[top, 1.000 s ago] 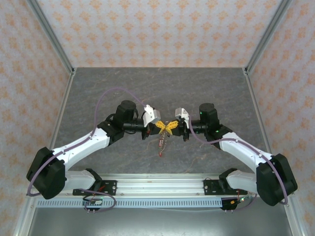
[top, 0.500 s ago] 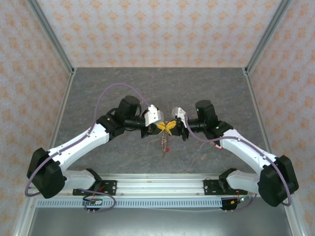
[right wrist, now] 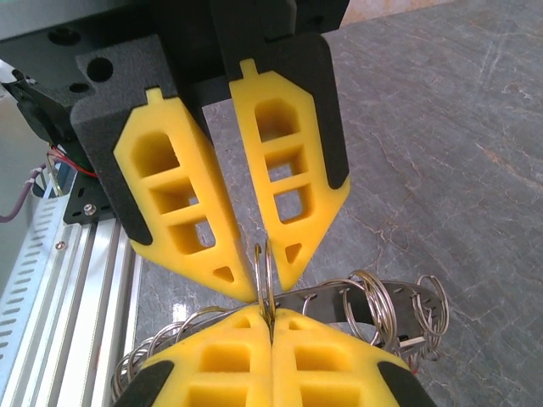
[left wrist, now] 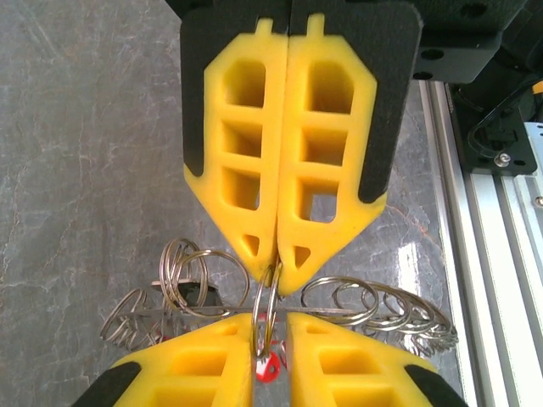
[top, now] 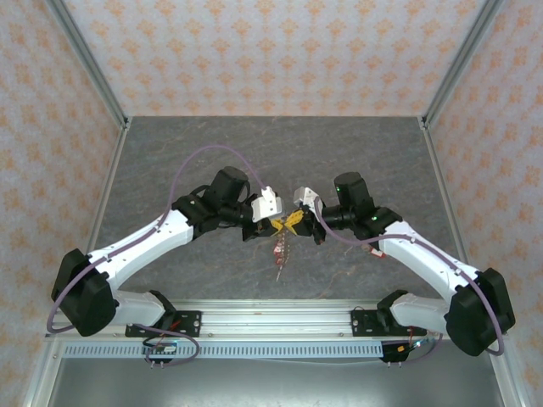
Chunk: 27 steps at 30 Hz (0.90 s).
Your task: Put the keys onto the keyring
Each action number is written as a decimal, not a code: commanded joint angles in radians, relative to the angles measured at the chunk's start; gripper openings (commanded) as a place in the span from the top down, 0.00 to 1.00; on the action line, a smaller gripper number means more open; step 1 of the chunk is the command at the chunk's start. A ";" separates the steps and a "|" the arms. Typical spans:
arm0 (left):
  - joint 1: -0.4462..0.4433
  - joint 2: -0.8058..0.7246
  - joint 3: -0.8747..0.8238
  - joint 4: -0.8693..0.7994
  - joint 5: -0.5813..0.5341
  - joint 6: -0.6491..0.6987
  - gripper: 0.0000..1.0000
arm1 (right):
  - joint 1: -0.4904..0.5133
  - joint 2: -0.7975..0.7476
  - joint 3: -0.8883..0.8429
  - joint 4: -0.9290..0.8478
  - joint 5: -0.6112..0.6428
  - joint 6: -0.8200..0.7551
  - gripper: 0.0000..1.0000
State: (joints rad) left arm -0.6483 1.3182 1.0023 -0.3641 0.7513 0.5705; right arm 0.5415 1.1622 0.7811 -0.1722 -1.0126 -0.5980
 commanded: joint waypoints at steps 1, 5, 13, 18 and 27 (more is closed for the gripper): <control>-0.011 0.005 0.027 -0.016 -0.006 0.010 0.84 | 0.008 -0.017 0.040 0.022 -0.017 -0.024 1.00; -0.011 0.008 0.029 0.012 0.010 -0.006 0.84 | 0.011 -0.015 0.040 0.019 -0.015 -0.025 1.00; -0.011 0.000 0.026 0.045 0.017 -0.020 0.96 | 0.016 -0.013 0.040 0.010 0.008 -0.025 1.00; -0.010 -0.038 -0.018 0.122 0.005 -0.057 1.00 | 0.012 -0.030 0.009 0.022 0.029 -0.018 0.96; 0.026 -0.101 -0.139 0.372 0.165 -0.210 1.00 | -0.033 -0.011 -0.093 0.254 -0.118 0.100 0.87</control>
State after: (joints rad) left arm -0.6323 1.2621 0.8764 -0.1562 0.8188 0.4278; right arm 0.5232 1.1542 0.7177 -0.0490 -1.0622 -0.5495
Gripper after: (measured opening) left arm 0.043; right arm 0.132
